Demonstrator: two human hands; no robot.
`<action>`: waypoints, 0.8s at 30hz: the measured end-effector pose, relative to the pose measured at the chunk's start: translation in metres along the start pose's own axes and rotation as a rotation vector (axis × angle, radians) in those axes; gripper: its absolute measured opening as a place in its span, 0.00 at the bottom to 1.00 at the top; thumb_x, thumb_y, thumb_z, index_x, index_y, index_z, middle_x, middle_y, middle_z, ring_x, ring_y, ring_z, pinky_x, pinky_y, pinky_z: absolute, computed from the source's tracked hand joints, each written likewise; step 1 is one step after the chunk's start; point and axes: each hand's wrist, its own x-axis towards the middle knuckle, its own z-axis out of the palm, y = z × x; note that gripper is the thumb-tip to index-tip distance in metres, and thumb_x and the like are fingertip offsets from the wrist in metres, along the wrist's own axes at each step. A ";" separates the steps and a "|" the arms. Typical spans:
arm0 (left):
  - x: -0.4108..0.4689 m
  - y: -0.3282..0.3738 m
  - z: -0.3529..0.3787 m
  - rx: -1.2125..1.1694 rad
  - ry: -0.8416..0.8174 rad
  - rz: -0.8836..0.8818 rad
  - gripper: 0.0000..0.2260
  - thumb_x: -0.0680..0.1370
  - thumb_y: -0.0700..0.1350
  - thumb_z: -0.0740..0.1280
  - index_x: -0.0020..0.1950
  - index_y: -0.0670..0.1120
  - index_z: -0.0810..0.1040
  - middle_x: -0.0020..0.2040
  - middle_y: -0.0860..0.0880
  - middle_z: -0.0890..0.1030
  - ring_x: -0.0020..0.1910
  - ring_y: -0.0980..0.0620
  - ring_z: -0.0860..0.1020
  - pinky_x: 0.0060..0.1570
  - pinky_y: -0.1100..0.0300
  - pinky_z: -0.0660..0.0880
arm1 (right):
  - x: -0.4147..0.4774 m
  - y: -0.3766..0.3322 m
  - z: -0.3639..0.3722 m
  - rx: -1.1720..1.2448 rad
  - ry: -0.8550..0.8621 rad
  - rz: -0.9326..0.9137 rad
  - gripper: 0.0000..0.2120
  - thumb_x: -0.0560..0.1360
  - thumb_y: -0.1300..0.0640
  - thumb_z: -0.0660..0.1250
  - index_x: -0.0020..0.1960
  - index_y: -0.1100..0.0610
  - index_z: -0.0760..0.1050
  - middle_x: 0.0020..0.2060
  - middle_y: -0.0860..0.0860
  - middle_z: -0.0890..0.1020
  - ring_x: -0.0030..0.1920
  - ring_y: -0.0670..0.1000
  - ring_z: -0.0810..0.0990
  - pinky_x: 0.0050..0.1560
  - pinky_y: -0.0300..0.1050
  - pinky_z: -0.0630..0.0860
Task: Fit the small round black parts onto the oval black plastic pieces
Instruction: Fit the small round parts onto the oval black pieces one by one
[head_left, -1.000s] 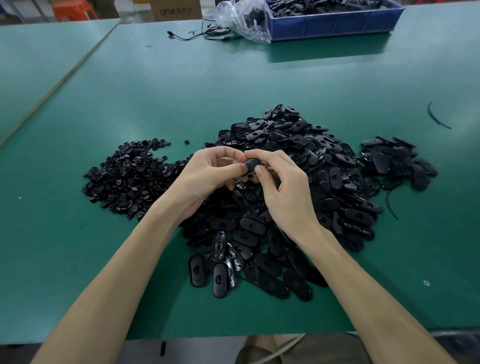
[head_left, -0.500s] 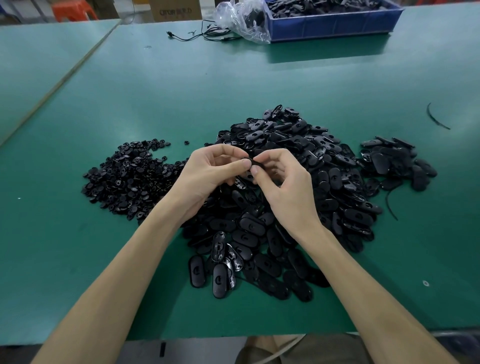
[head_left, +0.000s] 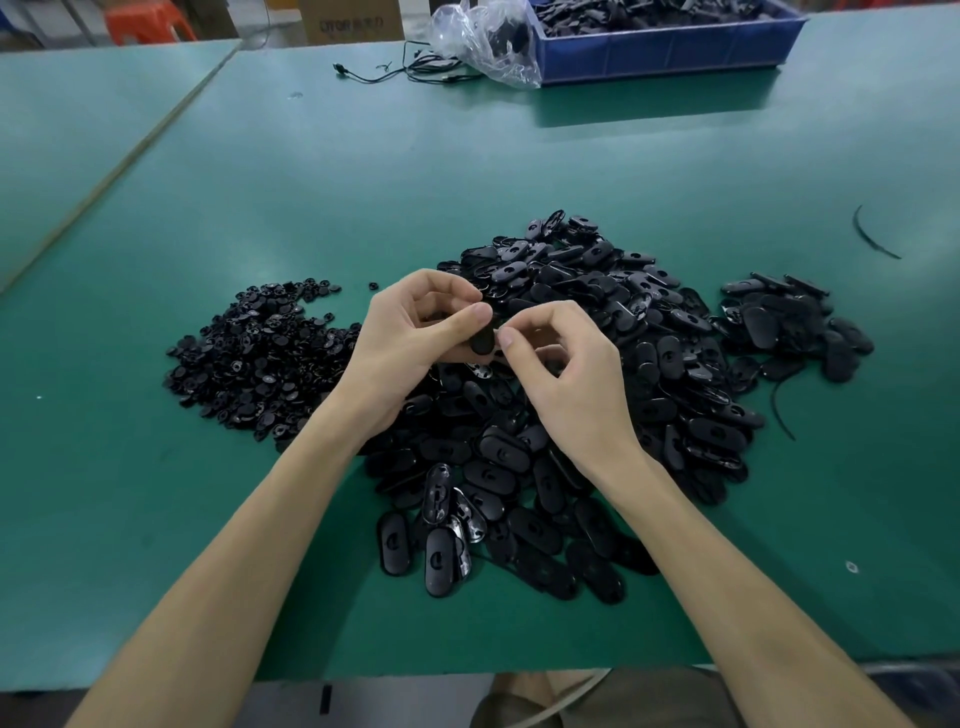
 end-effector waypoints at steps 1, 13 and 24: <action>-0.001 0.000 0.000 0.005 -0.012 -0.001 0.08 0.78 0.36 0.73 0.56 0.36 0.79 0.43 0.43 0.82 0.39 0.46 0.84 0.43 0.52 0.84 | 0.000 0.000 0.000 0.005 0.002 0.003 0.01 0.81 0.59 0.71 0.52 0.55 0.81 0.50 0.48 0.83 0.50 0.47 0.84 0.51 0.40 0.80; -0.002 0.000 0.004 0.121 -0.063 0.030 0.10 0.74 0.47 0.77 0.50 0.43 0.83 0.41 0.47 0.85 0.37 0.52 0.80 0.35 0.64 0.73 | 0.001 0.001 0.000 0.052 -0.010 0.033 0.04 0.82 0.59 0.70 0.55 0.54 0.82 0.45 0.44 0.86 0.47 0.44 0.85 0.48 0.34 0.78; -0.003 0.003 0.002 0.104 -0.140 0.012 0.08 0.79 0.37 0.72 0.58 0.39 0.84 0.48 0.41 0.88 0.46 0.48 0.87 0.48 0.60 0.82 | 0.002 0.003 -0.001 0.099 0.038 0.035 0.03 0.82 0.61 0.70 0.54 0.55 0.79 0.41 0.42 0.85 0.43 0.43 0.86 0.47 0.33 0.78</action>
